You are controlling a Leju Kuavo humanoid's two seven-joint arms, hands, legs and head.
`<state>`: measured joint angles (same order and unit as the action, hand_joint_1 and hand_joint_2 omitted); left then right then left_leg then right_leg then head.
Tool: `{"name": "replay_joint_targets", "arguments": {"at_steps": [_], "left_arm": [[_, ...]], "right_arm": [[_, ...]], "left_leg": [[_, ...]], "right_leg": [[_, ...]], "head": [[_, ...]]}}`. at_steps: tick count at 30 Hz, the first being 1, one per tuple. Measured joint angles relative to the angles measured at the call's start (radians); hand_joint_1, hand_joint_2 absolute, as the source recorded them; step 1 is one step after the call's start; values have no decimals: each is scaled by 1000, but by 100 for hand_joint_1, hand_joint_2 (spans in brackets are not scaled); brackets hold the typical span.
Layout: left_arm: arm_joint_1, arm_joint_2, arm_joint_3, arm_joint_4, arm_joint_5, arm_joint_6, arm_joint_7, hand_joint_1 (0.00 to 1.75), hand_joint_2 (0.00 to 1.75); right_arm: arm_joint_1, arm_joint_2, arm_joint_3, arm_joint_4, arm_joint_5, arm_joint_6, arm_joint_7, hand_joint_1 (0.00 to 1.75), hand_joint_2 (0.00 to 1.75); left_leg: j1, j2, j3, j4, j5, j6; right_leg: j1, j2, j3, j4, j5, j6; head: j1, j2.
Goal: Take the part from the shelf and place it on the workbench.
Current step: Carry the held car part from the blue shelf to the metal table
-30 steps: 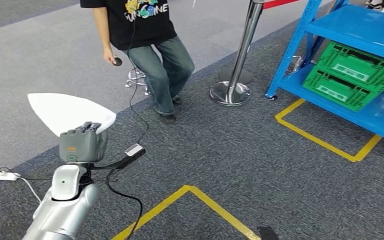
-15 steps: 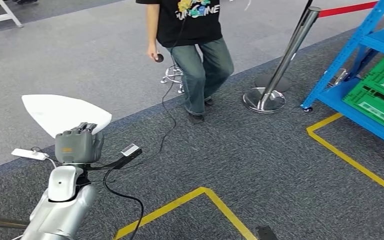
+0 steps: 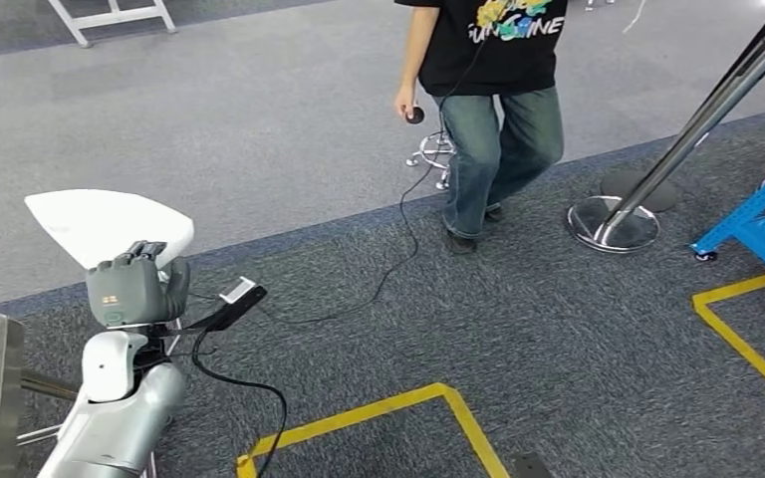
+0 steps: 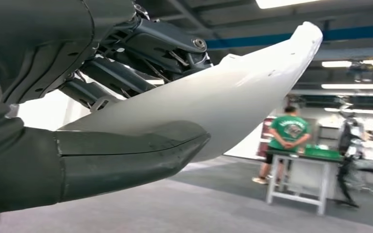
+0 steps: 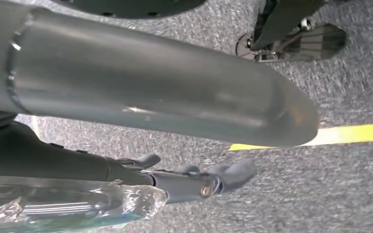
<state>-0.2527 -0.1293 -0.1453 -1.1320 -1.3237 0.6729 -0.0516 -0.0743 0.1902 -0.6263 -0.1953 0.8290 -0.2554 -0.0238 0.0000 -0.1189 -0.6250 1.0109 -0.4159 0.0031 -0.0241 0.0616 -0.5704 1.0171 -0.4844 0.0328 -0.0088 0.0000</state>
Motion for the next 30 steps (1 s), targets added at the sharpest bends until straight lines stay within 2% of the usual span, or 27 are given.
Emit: {"name": "replay_joint_targets", "arguments": {"at_steps": [1,2,4,5,6,7,8,9,11,12,13,15,16,17,19,20,21,22,23,24,25,26,27,28,29,30], "left_arm": [[3,1,6,-3,3,0,-1,175,175],[4,2,10,-5,5,0,-1,175,175],[4,3,16,-10,7,0,-2,175,175],[5,3,19,-10,7,0,-2,175,175],[8,3,21,-11,7,0,-2,175,175],[10,4,24,-11,6,0,-2,175,175],[13,5,26,-11,5,0,-2,175,175],[14,6,28,-12,2,-1,-2,175,175],[13,7,31,-16,-6,-1,-2,175,175],[11,7,32,-18,-9,-1,-2,175,175],[11,7,32,-19,-12,-2,-2,175,175],[12,8,35,-21,-16,-3,0,175,175],[13,9,37,-22,-19,-4,0,175,175],[14,10,39,-23,-22,-5,1,175,175],[14,7,40,-25,-30,-9,3,175,175],[15,6,41,-25,-34,-11,4,175,175],[18,5,41,-25,-38,-14,5,175,175],[20,5,41,-25,-42,-17,7,175,175],[22,5,41,-25,-45,-19,10,175,175],[23,5,41,-26,-49,-21,13,175,175],[23,5,41,-26,-54,-22,16,175,175],[22,5,42,-26,-58,-24,18,175,175],[22,5,43,-26,-64,-26,20,175,175],[22,4,43,-27,-71,-28,23,175,175],[23,4,44,-27,-80,-31,27,175,175],[24,5,44,-28,-89,-34,32,175,175]], "right_arm": [[-1,1,0,0,1,0,0,0,0],[-1,2,0,0,2,1,0,0,0],[1,2,0,0,4,2,0,0,0],[2,2,0,0,6,3,0,0,0],[3,1,0,0,8,3,0,0,0],[3,1,0,0,10,4,0,0,0],[2,1,0,0,12,5,0,0,0],[2,1,0,0,14,6,0,0,0],[1,2,0,0,16,7,0,0,0],[0,2,0,0,16,7,0,0,0],[-1,2,0,0,16,8,1,0,0],[-4,3,0,0,17,8,2,0,0],[-6,3,0,0,18,8,2,0,0],[-7,4,0,0,19,8,3,0,0],[-7,4,0,0,21,8,3,0,0],[-6,3,0,0,21,8,3,0,0],[-4,3,0,0,21,8,3,0,0],[-2,3,0,0,22,8,3,0,0],[-1,3,0,0,23,8,3,0,0],[0,3,0,0,23,8,3,0,0],[-1,3,0,0,24,8,3,0,0],[-1,3,0,0,25,8,3,0,0],[-1,3,0,0,26,9,3,0,0],[-2,3,0,1,27,9,3,0,0],[-2,4,0,1,28,9,4,0,0],[-3,4,0,1,29,9,4,0,0]], "left_leg": [[0,13,-5,10,-7,-4],[-1,36,-17,37,-25,-8],[-2,89,-71,149,-85,-16],[-1,101,-104,218,-114,-18],[0,107,-128,268,-130,-19],[1,109,-136,287,-128,-18],[1,111,-124,266,-107,-15],[-1,118,-94,212,-76,-10],[-12,159,-20,78,-29,4],[-18,176,3,34,-21,10],[-23,185,13,12,-23,15],[-24,169,14,3,-23,22],[-20,158,17,-1,-21,26],[-17,148,19,-6,-18,30],[-11,127,23,-11,-16,37],[-10,116,23,-11,-16,38],[-10,104,23,-10,-16,39],[-10,90,23,-10,-16,39],[-9,77,25,-9,-17,38],[-7,63,26,-8,-18,36],[-5,50,27,-6,-20,32],[-5,38,26,0,-23,27],[-4,27,22,4,-24,21],[-3,16,18,7,-24,15],[-2,6,13,9,-22,9],[0,-4,10,8,-20,3]], "right_leg": [[1,-10,2,-1,1,-7],[1,-21,4,-2,1,-14],[4,-47,6,-3,-2,-26],[7,-61,7,-3,-3,-30],[9,-74,7,-3,-5,-31],[11,-87,8,-3,-6,-33],[14,-98,9,-3,-8,-34],[16,-110,12,-3,-10,-34],[21,-131,17,-2,-15,-30],[24,-141,19,-2,-18,-27],[26,-151,19,-2,-20,-23],[28,-169,22,-4,-24,-15],[27,-160,22,1,-31,-11],[25,-139,13,23,-46,-7],[21,-86,-38,128,-99,-1],[20,-72,-74,198,-127,2],[19,-67,-107,254,-142,5],[18,-66,-127,280,-139,7],[16,-64,-130,268,-116,9],[13,-60,-112,216,-77,11],[8,-44,-84,146,-37,14],[2,-20,-55,80,-11,16],[-1,1,-32,34,4,16],[-3,15,-20,13,4,14],[-1,17,-15,10,0,9],[0,7,-13,10,1,3]], "head": [[-2,0],[-6,0],[-12,0],[-13,0],[-13,0],[-13,0],[-13,0],[-13,0],[-13,0],[-13,0],[-12,0],[-12,0],[-12,0],[-11,0],[-6,0],[-4,0],[-3,0],[-2,0],[-2,0],[-2,0],[-2,0],[-1,0],[-1,0],[0,0],[0,0],[-1,0]]}}
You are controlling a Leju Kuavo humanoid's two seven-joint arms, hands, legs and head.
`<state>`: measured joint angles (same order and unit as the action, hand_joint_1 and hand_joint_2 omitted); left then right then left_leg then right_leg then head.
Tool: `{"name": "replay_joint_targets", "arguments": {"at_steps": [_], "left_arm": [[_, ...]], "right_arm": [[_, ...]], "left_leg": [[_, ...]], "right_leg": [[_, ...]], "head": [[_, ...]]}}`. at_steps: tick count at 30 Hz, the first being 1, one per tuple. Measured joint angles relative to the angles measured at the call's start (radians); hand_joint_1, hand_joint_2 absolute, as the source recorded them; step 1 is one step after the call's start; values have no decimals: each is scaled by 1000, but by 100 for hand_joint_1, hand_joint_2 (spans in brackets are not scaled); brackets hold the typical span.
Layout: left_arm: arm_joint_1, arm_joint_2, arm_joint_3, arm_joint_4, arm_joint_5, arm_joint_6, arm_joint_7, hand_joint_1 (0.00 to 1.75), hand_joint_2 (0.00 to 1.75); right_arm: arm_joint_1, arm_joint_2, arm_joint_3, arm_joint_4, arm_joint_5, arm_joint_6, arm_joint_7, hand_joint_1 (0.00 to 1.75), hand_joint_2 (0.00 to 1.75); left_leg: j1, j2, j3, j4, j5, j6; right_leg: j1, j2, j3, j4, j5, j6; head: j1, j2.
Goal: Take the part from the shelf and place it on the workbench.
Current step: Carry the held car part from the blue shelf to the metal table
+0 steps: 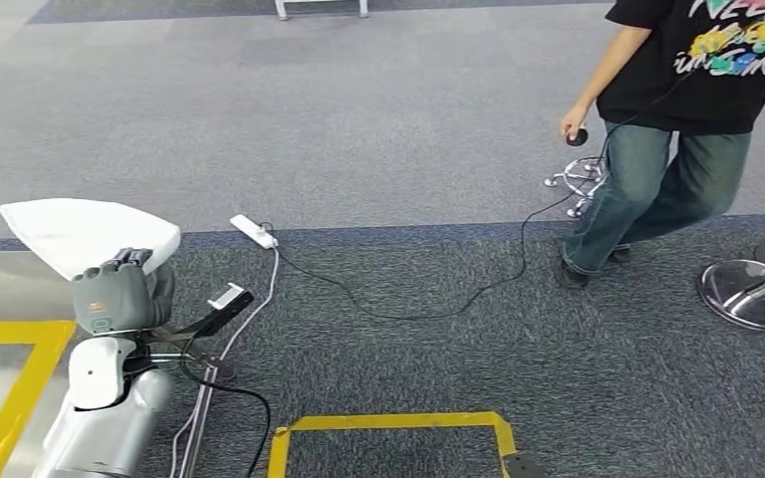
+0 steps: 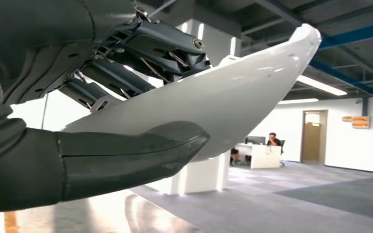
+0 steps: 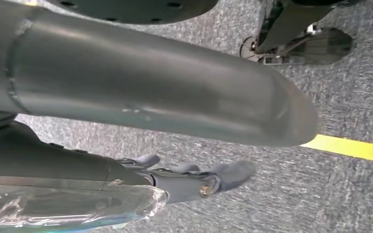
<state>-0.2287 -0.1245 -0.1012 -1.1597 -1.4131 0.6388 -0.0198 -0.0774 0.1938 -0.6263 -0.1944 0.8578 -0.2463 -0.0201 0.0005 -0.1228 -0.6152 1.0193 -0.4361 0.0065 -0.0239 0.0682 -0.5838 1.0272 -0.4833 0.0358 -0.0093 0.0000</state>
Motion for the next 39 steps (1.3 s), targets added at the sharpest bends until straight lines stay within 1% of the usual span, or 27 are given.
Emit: {"name": "replay_joint_targets", "arguments": {"at_steps": [1,3,4,5,6,7,8,10,11,12,14,16,18,20,22,23,24,25,27,29,31,32,34,35,37,38,39], "left_arm": [[1,1,0,0,-10,-3,6,175,175],[1,3,1,0,-23,-8,15,175,175],[0,3,1,0,-28,-9,18,175,175],[0,3,1,0,-30,-10,20,175,175],[1,3,1,0,-33,-12,22,175,175],[3,3,1,0,-34,-13,23,175,175],[5,3,1,0,-36,-15,24,175,175],[6,3,1,0,-40,-18,26,175,175],[5,3,1,0,-42,-19,27,175,175],[2,3,1,0,-42,-20,27,175,175],[-1,2,1,0,-43,-20,28,175,175],[0,2,2,0,-44,-21,28,175,175],[-2,2,2,0,-43,-22,29,175,175],[-3,0,3,0,-44,-23,29,175,175],[-1,-2,3,0,-44,-27,30,175,175],[0,-1,3,0,-45,-29,32,175,175],[1,-1,3,0,-47,-31,34,175,175],[1,-1,3,0,-49,-34,37,175,175],[0,-1,3,0,-54,-39,43,175,175],[-1,-1,3,0,-60,-44,46,175,175],[1,1,3,0,-64,-46,50,175,175],[2,3,3,0,-65,-46,53,175,175],[2,6,3,0,-67,-47,57,175,175],[1,6,3,0,-68,-48,58,175,175],[2,6,3,1,-70,-49,58,175,175],[3,6,3,1,-71,-49,58,175,175],[5,6,3,1,-71,-49,58,175,175]], "right_arm": [[-1,0,0,0,1,0,0,0,0],[-1,0,0,0,3,0,-1,0,0],[-1,0,0,0,4,0,-1,0,0],[1,0,0,0,4,0,-1,0,0],[2,0,-1,0,4,0,-1,0,0],[3,0,-1,0,4,0,0,0,0],[3,-1,-1,0,4,0,0,0,0],[2,0,-1,0,4,0,0,0,0],[2,0,-1,0,4,0,-1,0,0],[2,0,-2,0,4,0,-1,0,0],[0,0,-2,0,4,0,-1,0,0],[-3,0,-2,0,4,0,-1,0,0],[-5,1,-3,0,4,0,-1,0,0],[-5,1,-3,0,4,0,-1,0,0],[-1,1,-3,0,4,0,0,0,0],[0,1,-4,0,4,0,0,0,0],[1,0,-4,0,4,0,0,0,0],[1,0,-4,0,4,0,0,0,0],[0,0,-6,0,4,0,-1,0,0],[-1,0,-9,0,4,1,-1,0,0],[-2,0,-12,0,4,1,-1,0,0],[-3,0,-13,0,4,1,-1,0,0],[-3,0,-16,0,5,1,-2,0,0],[-2,0,-17,0,5,2,-2,0,0],[1,0,-20,0,5,2,-2,0,0],[2,-1,-20,0,5,2,-2,0,0],[2,-1,-21,0,5,2,-2,0,0]], "left_leg": [[1,6,-3,3,-3,-5],[-1,53,-26,51,-34,-14],[-1,84,-52,106,-64,-17],[0,102,-85,174,-95,-20],[1,110,-117,238,-119,-23],[3,112,-137,277,-126,-23],[3,114,-139,280,-115,-22],[1,129,-84,178,-50,-14],[-6,152,-47,111,-26,-7],[-12,173,-17,54,-11,0],[-23,192,3,10,-13,10],[-21,171,4,0,-10,18],[-14,148,9,-9,-5,28],[-9,125,11,-12,-3,34],[-9,100,12,-11,-4,36],[-9,87,12,-11,-4,36],[-8,73,14,-10,-5,35],[-7,60,16,-8,-7,32],[-5,35,15,-2,-12,23],[-4,16,8,3,-12,12],[0,0,2,2,-9,1],[0,10,-1,8,-15,-4],[-2,58,-30,69,-53,-13],[-2,87,-58,128,-84,-17],[0,110,-124,258,-136,-23],[2,113,-143,293,-140,-23],[2,115,-144,291,-125,-22]], "right_leg": [[1,-10,1,-2,1,-6],[1,-32,5,-6,3,-20],[3,-45,6,-6,1,-25],[6,-59,7,-6,-1,-29],[8,-73,7,-6,-2,-31],[9,-86,8,-6,-4,-33],[11,-98,9,-6,-6,-33],[14,-121,15,-6,-10,-33],[16,-132,19,-6,-13,-30],[19,-141,22,-5,-17,-27],[23,-163,25,-6,-22,-18],[22,-178,28,-7,-27,-9],[19,-139,11,31,-53,0],[15,-85,-49,149,-107,7],[14,-71,-116,264,-142,13],[14,-70,-131,278,-132,14],[13,-69,-124,249,-102,15],[11,-62,-100,187,-60,16],[4,-25,-39,55,-3,16],[2,0,-11,3,2,10],[4,-14,-6,-1,2,-2],[4,-23,-4,-3,3,-9],[3,-45,0,-8,3,-22],[5,-56,2,-8,2,-26],[8,-81,4,-8,-2,-31],[9,-94,5,-8,-4,-32],[10,-106,7,-8,-7,-33]], "head": [[0,0],[-5,0],[-8,0],[-10,0],[-10,0],[-10,0],[-10,0],[-10,0],[-10,0],[-10,0],[-9,0],[-7,0],[-5,0],[0,0],[3,0],[3,0],[3,0],[3,0],[3,0],[2,0],[2,0],[2,0],[-4,0],[-6,0],[-7,0],[-8,0],[-8,0]]}}
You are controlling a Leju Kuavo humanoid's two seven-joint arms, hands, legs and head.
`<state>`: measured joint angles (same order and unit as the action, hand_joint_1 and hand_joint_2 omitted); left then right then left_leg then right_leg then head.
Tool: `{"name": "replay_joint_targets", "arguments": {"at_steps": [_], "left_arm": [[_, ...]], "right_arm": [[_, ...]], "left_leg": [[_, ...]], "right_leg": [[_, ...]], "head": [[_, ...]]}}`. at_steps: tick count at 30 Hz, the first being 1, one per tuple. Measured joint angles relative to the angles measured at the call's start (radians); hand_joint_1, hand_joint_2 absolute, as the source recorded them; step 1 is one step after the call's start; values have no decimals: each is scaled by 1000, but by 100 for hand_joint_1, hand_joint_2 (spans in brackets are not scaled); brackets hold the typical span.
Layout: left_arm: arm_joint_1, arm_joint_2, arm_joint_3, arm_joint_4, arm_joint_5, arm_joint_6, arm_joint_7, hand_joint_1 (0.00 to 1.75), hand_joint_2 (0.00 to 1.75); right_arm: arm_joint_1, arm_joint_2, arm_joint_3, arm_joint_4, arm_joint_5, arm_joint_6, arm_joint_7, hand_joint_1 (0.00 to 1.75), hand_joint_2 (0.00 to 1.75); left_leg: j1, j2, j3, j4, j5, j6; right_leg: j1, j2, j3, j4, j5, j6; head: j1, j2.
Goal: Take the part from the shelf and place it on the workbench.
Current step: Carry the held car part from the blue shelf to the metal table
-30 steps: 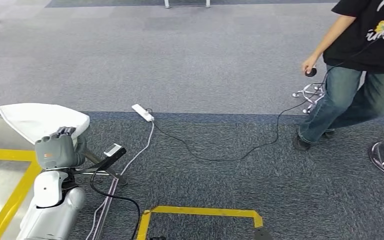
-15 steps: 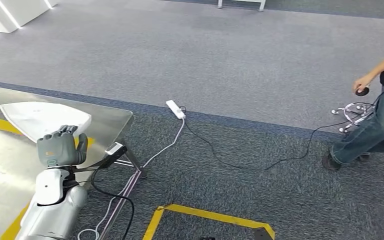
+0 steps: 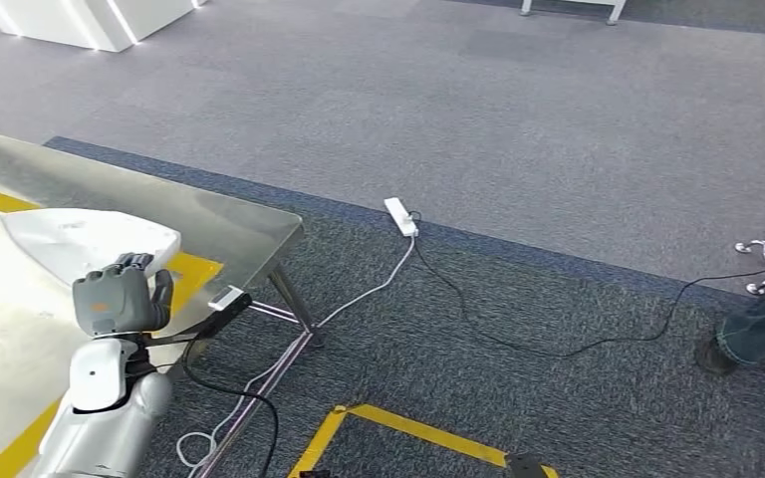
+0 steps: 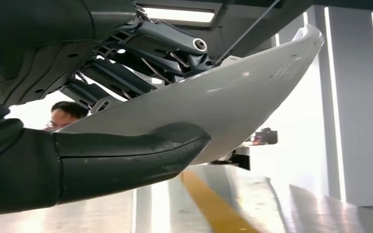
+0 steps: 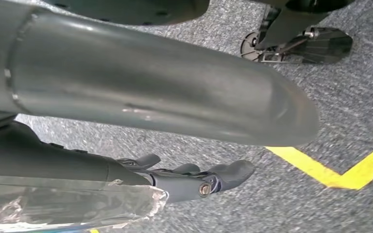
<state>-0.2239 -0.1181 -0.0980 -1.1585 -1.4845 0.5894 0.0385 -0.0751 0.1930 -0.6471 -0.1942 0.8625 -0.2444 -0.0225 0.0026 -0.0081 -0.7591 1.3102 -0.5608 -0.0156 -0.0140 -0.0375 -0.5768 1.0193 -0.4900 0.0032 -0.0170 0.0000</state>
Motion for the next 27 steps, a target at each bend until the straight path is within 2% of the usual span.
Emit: {"name": "replay_joint_targets", "arguments": {"at_steps": [1,2,3,4,5,6,7,8,10,11,12,13,14,15,16,17,18,19,20,21,22,23,24,25,27], "left_arm": [[0,0,0,0,-1,0,0,175,175],[0,1,0,0,-1,-1,0,175,175],[-2,2,0,0,-2,-2,1,175,175],[-6,2,0,0,-3,-3,2,175,175],[-8,3,0,0,-5,-5,2,175,175],[-10,3,0,0,-6,-8,3,175,175],[-10,4,0,0,-8,-9,4,175,175],[-9,5,1,0,-8,-10,5,175,175],[-10,5,1,0,-8,-10,7,175,175],[-11,4,1,0,-9,-11,7,175,175],[-11,3,1,0,-9,-11,7,175,175],[-10,2,0,0,-9,-12,7,175,175],[-8,1,0,1,-9,-13,8,175,175],[-7,2,0,1,-9,-13,8,175,175],[-6,2,0,1,-10,-14,9,175,175],[-6,2,0,1,-11,-15,10,175,175],[-6,2,0,1,-11,-16,12,175,175],[-7,2,0,1,-12,-16,14,175,175],[-7,2,0,2,-12,-17,15,175,175],[-7,2,0,2,-13,-18,16,175,175],[-7,2,0,2,-14,-18,16,175,175],[-5,4,0,2,-14,-18,16,175,175],[-5,5,1,2,-14,-18,17,175,175],[-7,5,1,2,-14,-19,17,175,175],[-11,6,1,2,-15,-19,18,175,175]], "right_arm": [[0,0,-1,0,0,0,0,0,0],[-1,0,-1,0,0,0,0,0,0],[-1,0,-2,0,0,0,0,0,0],[-1,0,-2,0,0,0,0,0,0],[-2,0,-3,0,1,1,0,0,0],[-3,0,-4,0,1,1,0,0,0],[-5,0,-4,0,2,1,0,0,0],[-7,1,-4,0,2,1,0,0,0],[-8,1,-5,0,3,2,-1,0,0],[-7,1,-5,0,3,2,-1,0,0],[-6,1,-6,0,3,2,-1,0,0],[-4,1,-6,0,3,2,-1,0,0],[-2,1,-7,0,4,2,0,0,0],[-1,1,-7,0,4,2,0,0,0],[0,1,-8,0,4,2,0,0,0],[0,0,-8,0,5,2,0,0,0],[-1,0,-8,0,5,2,0,0,0],[-1,0,-8,0,6,2,0,0,0],[-1,0,-8,1,7,3,0,0,0],[-2,0,-8,1,8,3,0,0,0],[-2,0,-8,1,9,4,1,0,0],[-3,1,-8,1,10,4,1,0,0],[-3,1,-8,1,11,4,1,0,0],[-3,1,-8,0,12,4,1,0,0],[-1,2,-9,0,14,4,1,0,0]], "left_leg": [[-1,6,21,-43,34,4],[-3,21,56,-110,75,10],[-9,46,93,-179,103,17],[-16,68,122,-235,118,26],[-21,82,137,-266,120,32],[-25,85,141,-278,113,36],[-25,73,141,-284,112,39],[-22,60,143,-288,114,42],[-14,35,147,-296,118,51],[-11,24,149,-297,119,54],[-10,11,149,-297,119,57],[-9,-2,149,-297,119,58],[-9,-15,149,-297,118,58],[-8,-30,150,-296,118,58],[-7,-45,152,-295,117,56],[-5,-59,154,-293,115,53],[-5,-72,154,-290,112,48],[-5,-84,151,-286,111,43],[-4,-95,148,-284,111,37],[-3,-106,143,-283,113,31],[0,-117,140,-284,115,25],[1,-116,138,-283,115,20],[1,-100,133,-274,108,14],[0,-74,119,-247,91,9],[-1,-18,66,-139,36,1]], "right_leg": [[1,-11,4,0,-3,0],[3,-23,10,0,-7,1],[7,-33,15,1,-11,4],[10,-43,19,1,-16,8],[13,-54,21,2,-19,12],[15,-66,23,2,-22,17],[15,-78,25,1,-25,21],[14,-75,25,4,-30,26],[9,-28,3,54,-61,36],[6,4,-25,108,-88,39],[4,24,-61,177,-117,42],[3,31,-98,242,-138,46],[3,33,-125,282,-142,48],[2,34,-135,286,-126,50],[1,37,-125,248,-91,51],[-2,48,-99,181,-47,52],[-6,73,-70,113,-16,53],[-10,95,-43,58,2,52],[-13,113,-27,25,7,49],[-13,122,-19,15,2,45],[-12,113,-16,11,2,37],[-11,103,-14,8,4,31],[-11,92,-11,6,5,24],[-12,79,-8,4,5,17],[-9,53,-5,2,2,7]], "head": [[0,0],[0,0],[0,0],[0,0],[2,0],[3,0],[4,0],[6,0],[8,0],[10,0],[12,0],[14,0],[14,0],[14,0],[14,0],[14,0],[15,0],[15,0],[14,0],[14,0],[14,0],[14,0],[12,0],[8,0],[1,0]]}}
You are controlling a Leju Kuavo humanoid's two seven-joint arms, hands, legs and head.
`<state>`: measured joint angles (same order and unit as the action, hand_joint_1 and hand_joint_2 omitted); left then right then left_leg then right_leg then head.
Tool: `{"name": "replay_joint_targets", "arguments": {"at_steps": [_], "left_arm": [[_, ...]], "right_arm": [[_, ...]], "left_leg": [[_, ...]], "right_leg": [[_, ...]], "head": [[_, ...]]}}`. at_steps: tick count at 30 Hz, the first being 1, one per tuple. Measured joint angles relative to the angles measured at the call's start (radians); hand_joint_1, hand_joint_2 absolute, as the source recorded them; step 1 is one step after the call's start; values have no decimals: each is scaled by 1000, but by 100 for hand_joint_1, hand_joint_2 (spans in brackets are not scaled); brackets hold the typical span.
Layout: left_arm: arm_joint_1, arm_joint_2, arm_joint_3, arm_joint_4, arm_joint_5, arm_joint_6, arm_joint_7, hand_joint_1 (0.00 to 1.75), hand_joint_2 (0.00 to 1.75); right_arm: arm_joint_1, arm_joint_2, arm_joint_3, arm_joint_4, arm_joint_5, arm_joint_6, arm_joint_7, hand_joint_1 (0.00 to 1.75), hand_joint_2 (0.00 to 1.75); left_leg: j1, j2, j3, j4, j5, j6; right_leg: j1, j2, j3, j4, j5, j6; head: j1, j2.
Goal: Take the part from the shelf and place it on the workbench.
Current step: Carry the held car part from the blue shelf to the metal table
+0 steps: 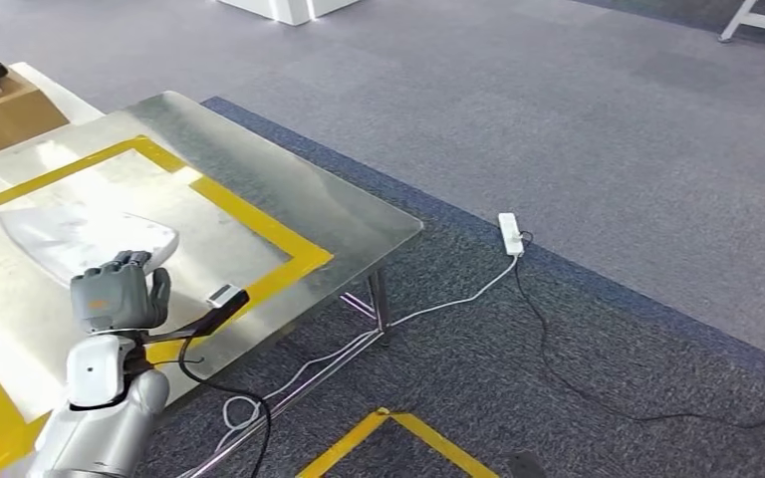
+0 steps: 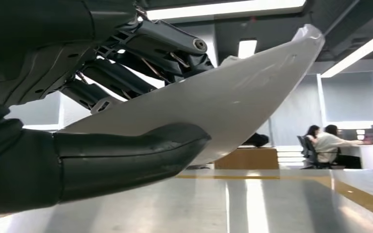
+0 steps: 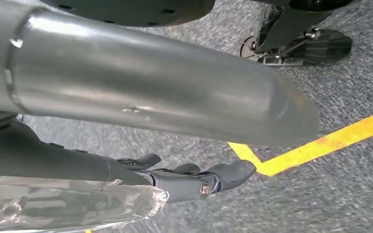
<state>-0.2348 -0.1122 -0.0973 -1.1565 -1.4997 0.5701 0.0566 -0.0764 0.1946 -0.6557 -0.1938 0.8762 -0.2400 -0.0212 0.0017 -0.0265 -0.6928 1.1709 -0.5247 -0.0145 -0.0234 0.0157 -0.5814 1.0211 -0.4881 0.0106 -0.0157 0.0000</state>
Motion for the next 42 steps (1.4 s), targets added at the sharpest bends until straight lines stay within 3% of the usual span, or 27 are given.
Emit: {"name": "replay_joint_targets", "arguments": {"at_steps": [2,3,4,5,7,9,11,12,14,16,17,18,19,20,22,24,25,27,29,31,33,34,36,38,40,42], "left_arm": [[1,0,0,1,-1,-2,0,175,175],[2,0,0,2,-1,-3,0,175,175],[3,0,0,2,-1,-3,0,175,175],[3,0,0,3,-1,-4,1,175,175],[-1,0,0,3,-1,-4,1,175,175],[-5,0,0,3,-1,-4,1,175,175],[-4,1,0,3,-2,-4,1,175,175],[-3,2,1,3,-2,-4,1,175,175],[-6,2,1,3,-4,-4,1,175,175],[-7,-1,0,3,-6,-4,1,175,175],[-5,-1,-1,3,-7,-4,1,175,175],[-4,-2,0,4,-8,-4,1,175,175],[-2,-2,0,4,-8,-4,1,175,175],[-1,-2,0,4,-8,-4,1,175,175],[-2,-2,0,4,-8,-4,1,175,175],[-3,-2,0,4,-8,-5,1,175,175],[-2,-2,0,4,-8,-5,1,175,175],[0,-1,0,4,-8,-5,1,175,175],[-1,1,0,5,-8,-4,1,175,175],[-4,2,0,5,-8,-5,1,175,175],[-1,2,0,5,-8,-5,1,175,175],[1,2,0,5,-8,-5,1,175,175],[2,2,1,6,-8,-5,1,175,175],[-2,3,1,6,-8,-6,1,175,175],[-5,2,1,6,-7,-6,1,175,175],[-4,4,1,6,-6,-7,2,175,175]], "right_arm": [[2,0,0,0,1,0,0,0,0],[2,-1,0,0,2,0,0,0,0],[2,-1,0,0,2,0,1,0,0],[1,-1,0,0,2,0,1,0,0],[1,0,0,0,2,0,1,0,0],[0,0,0,0,3,0,1,0,0],[-3,0,0,0,3,0,1,0,0],[-5,0,0,0,3,0,1,0,0],[-6,0,0,0,3,0,1,0,0],[-4,0,0,0,3,0,1,0,0],[-3,0,0,0,3,0,1,0,0],[-1,0,0,0,3,0,1,0,0],[0,0,0,0,3,0,1,0,0],[0,0,0,0,3,0,1,0,0],[-1,-1,0,0,3,0,1,0,0],[-1,-1,0,0,3,0,1,0,0],[-1,-1,0,0,3,0,2,0,0],[-1,-1,0,0,3,0,3,0,0],[-2,0,-1,0,3,0,2,0,0],[0,0,-1,0,4,0,2,0,0],[2,-1,-1,0,3,0,2,0,0],[2,-1,-1,0,3,0,2,0,0],[1,-1,-1,0,3,0,2,0,0],[1,-1,-1,0,3,0,2,0,0],[-1,-1,-1,0,3,0,2,0,0],[-5,-1,-1,0,4,0,2,0,0]], "left_leg": [[3,16,-58,112,-38,-4],[4,18,-67,128,-32,-4],[4,21,-55,105,-8,-2],[3,30,-25,48,28,3],[-8,74,45,-80,77,17],[-19,101,73,-138,79,27],[-19,81,74,-147,77,33],[-17,69,76,-151,79,37],[-9,47,81,-158,82,47],[-7,24,82,-158,81,53],[-8,10,82,-158,80,54],[-8,-3,83,-158,80,54],[-8,-18,84,-157,79,53],[-8,-32,87,-157,78,52],[-5,-56,90,-156,75,46],[-2,-78,84,-151,75,35],[1,-89,80,-151,77,28],[3,-102,75,-150,77,14],[1,-60,54,-108,50,3],[1,-2,-5,10,-6,-6],[6,17,-63,118,-36,-12],[7,20,-69,126,-25,-13],[6,33,-24,35,42,-7],[-4,70,45,-94,90,7],[-13,90,72,-149,91,18],[-11,72,75,-159,91,27]], "right_leg": [[3,-27,2,0,-4,-4],[3,-40,4,0,-6,-4],[4,-53,7,0,-9,-4],[5,-64,12,0,-12,-2],[9,-85,22,1,-20,4],[14,-106,26,0,-26,13],[15,-124,30,-3,-31,23],[13,-114,30,2,-37,28],[10,-65,3,61,-74,36],[9,-26,-66,193,-132,38],[9,-21,-100,249,-148,40],[9,-20,-120,275,-145,40],[9,-18,-121,260,-120,39],[9,-14,-104,209,-80,37],[4,27,-49,78,-14,33],[0,72,-14,11,0,29],[0,78,-9,6,-4,27],[0,58,1,-4,-1,19],[-2,31,10,-12,0,7],[0,2,17,-15,-4,-3],[2,-27,22,-15,-10,-6],[3,-40,25,-15,-13,-5],[5,-63,35,-15,-20,-3],[9,-83,45,-15,-29,4],[15,-103,51,-16,-35,13],[15,-121,55,-21,-41,24]], "head": [[-1,0],[-1,0],[-1,0],[-1,0],[-2,0],[0,0],[2,0],[4,0],[7,0],[11,0],[13,0],[13,0],[13,0],[13,0],[12,0],[11,0],[11,0],[11,0],[4,0],[-3,0],[-3,0],[-3,0],[-4,0],[-4,0],[-1,0],[1,0]]}}
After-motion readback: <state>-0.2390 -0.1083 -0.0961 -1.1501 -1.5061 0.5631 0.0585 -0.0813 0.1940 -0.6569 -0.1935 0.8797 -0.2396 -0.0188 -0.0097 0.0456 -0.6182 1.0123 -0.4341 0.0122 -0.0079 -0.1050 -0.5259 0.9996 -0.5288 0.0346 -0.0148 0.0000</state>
